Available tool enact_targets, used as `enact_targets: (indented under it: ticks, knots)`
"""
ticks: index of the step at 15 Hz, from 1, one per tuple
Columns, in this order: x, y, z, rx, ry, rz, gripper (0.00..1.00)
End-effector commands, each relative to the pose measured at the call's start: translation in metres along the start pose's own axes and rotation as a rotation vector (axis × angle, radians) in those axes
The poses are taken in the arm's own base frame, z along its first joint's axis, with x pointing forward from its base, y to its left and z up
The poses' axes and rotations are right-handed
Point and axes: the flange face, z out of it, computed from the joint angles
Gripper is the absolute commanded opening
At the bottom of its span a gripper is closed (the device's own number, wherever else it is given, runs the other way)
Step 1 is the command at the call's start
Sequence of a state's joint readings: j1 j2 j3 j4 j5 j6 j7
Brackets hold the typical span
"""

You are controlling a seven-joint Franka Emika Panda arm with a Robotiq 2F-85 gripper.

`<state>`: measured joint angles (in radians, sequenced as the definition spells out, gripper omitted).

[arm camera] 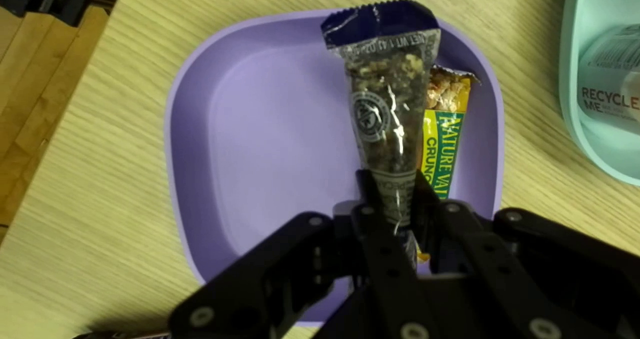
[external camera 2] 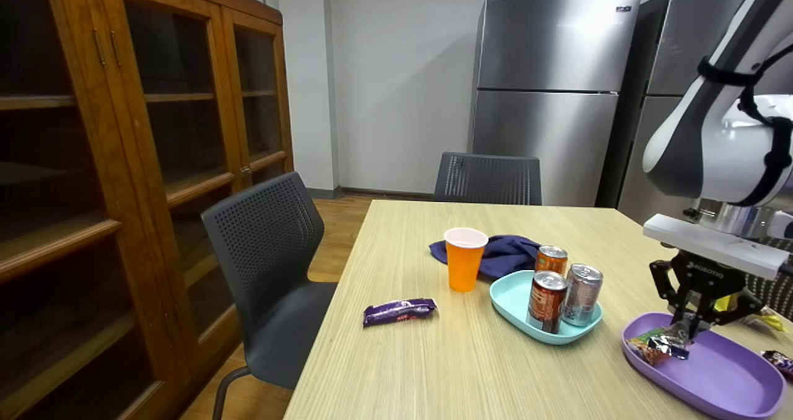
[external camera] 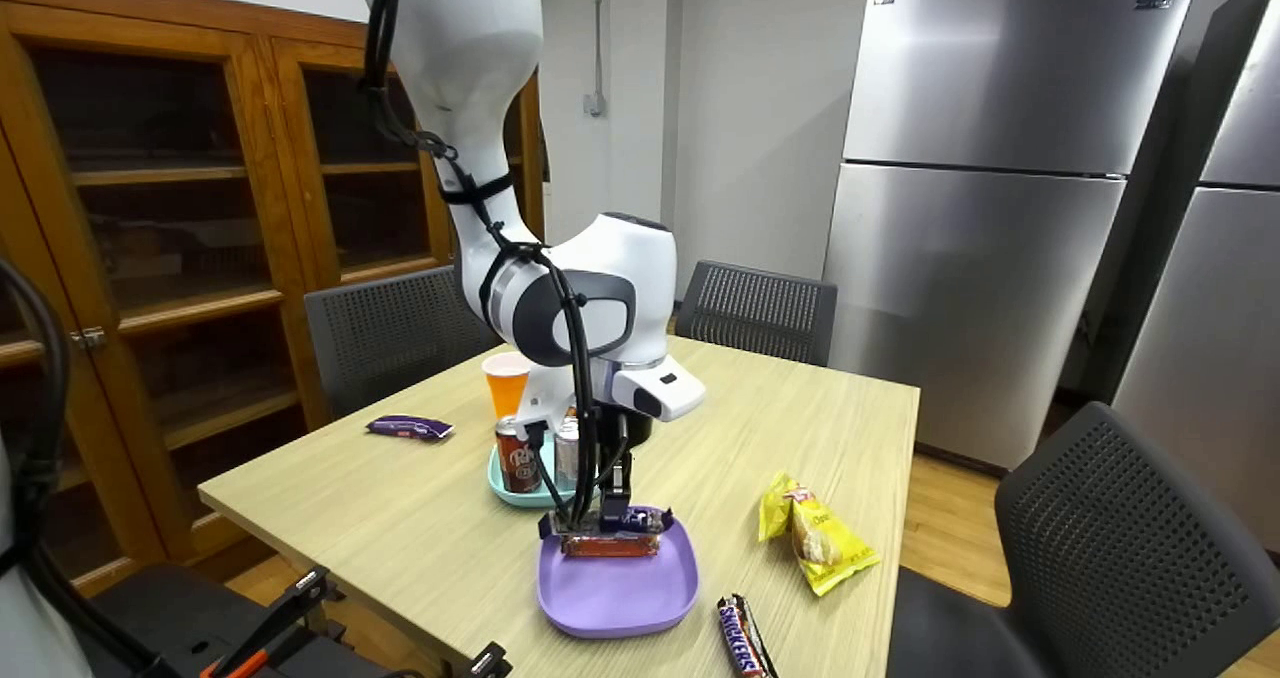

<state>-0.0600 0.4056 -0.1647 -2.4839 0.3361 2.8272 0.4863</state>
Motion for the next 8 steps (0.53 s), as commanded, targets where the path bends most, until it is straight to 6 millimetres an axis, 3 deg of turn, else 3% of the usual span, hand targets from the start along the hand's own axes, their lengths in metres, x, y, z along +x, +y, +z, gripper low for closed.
enact_targets:
  ticks: [1, 8]
  knots:
    - [0.008, 0.0, 0.004, 0.022, 0.002, 0.014, 0.05]
    - [0.016, 0.005, 0.016, 0.005, 0.002, 0.039, 0.05]
